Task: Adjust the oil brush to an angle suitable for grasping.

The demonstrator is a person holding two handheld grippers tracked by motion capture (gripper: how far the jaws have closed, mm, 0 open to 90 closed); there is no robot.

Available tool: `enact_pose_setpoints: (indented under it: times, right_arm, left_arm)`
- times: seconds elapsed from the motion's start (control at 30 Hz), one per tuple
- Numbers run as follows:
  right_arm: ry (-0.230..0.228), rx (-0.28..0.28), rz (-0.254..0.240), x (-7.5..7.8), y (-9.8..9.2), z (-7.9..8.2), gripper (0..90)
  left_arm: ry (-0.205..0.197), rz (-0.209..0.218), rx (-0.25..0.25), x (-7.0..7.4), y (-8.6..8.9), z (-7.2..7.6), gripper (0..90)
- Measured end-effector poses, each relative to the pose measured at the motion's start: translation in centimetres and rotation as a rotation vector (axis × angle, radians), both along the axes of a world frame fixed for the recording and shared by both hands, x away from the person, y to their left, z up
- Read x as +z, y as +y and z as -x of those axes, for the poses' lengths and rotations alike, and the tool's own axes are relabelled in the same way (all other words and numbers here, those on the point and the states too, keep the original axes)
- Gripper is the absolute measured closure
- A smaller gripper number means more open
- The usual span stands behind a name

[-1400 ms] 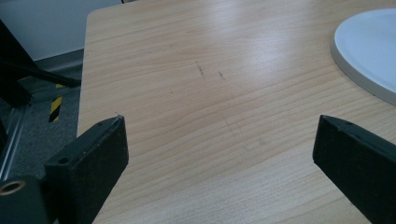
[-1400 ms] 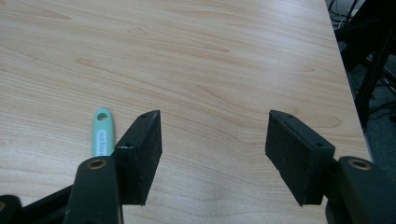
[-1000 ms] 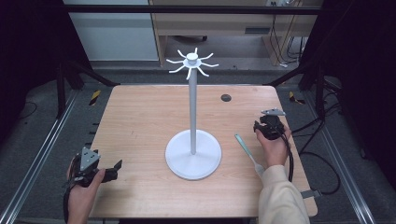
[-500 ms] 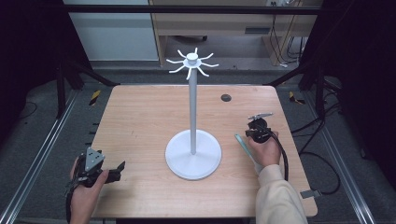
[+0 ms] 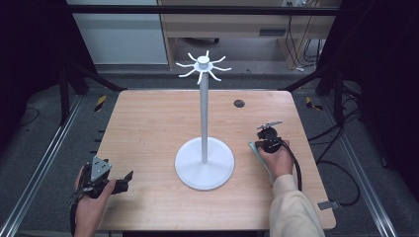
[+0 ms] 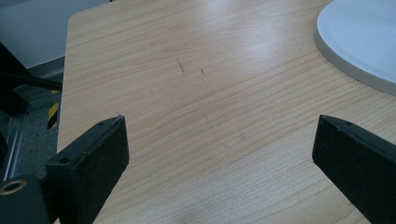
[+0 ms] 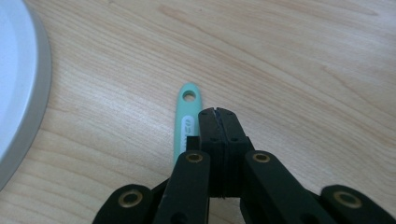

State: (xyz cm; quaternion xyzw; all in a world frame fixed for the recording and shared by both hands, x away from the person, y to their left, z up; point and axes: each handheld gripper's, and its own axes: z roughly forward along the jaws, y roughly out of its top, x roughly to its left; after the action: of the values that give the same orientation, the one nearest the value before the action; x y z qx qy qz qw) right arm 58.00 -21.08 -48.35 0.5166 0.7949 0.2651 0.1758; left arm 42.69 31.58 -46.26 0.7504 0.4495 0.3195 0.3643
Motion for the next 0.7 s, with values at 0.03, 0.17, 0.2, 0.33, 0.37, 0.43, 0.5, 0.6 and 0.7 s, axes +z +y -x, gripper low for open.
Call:
enact_pose_setpoints:
  times: [0.03,0.17,0.2,0.33,0.37,0.43,0.5,0.6,0.7]
  right_arm:
    - [0.005,0.008,0.002,0.0,0.1,0.1,90.0]
    - [0.012,0.034,-0.011,0.0,0.3,0.2,90.0]
    - [0.011,0.053,-0.006,0.0,0.4,0.3,90.0]
    - [0.036,0.123,-0.029,0.1,1.1,0.8,90.0]
    - [0.047,0.139,-0.034,0.2,1.3,1.0,90.0]
    - [0.058,0.171,-0.056,0.2,1.8,1.4,90.0]
    - [0.062,0.196,-0.043,0.3,2.1,1.7,90.0]
    - [0.064,0.208,-0.029,0.4,2.4,1.9,90.0]
    - [0.043,0.199,-0.003,0.9,2.4,2.3,90.0]
  left_arm:
    - [-0.001,-0.001,0.0,0.0,0.0,0.0,3.4]
    - [0.002,-0.001,-0.003,0.0,-0.1,0.0,3.4]
    - [0.002,-0.002,-0.003,0.0,-0.1,0.0,3.4]
    - [0.003,-0.004,-0.005,0.0,-0.2,0.0,3.4]
    - [0.002,-0.004,-0.005,0.0,-0.2,0.0,3.4]
    - [0.003,-0.003,-0.006,0.0,-0.2,0.0,3.4]
    - [0.006,-0.005,-0.008,0.0,-0.2,0.0,3.4]
    - [0.009,-0.006,-0.01,0.0,-0.3,0.0,3.4]
    - [0.007,-0.006,-0.006,-0.1,-0.2,0.0,3.4]
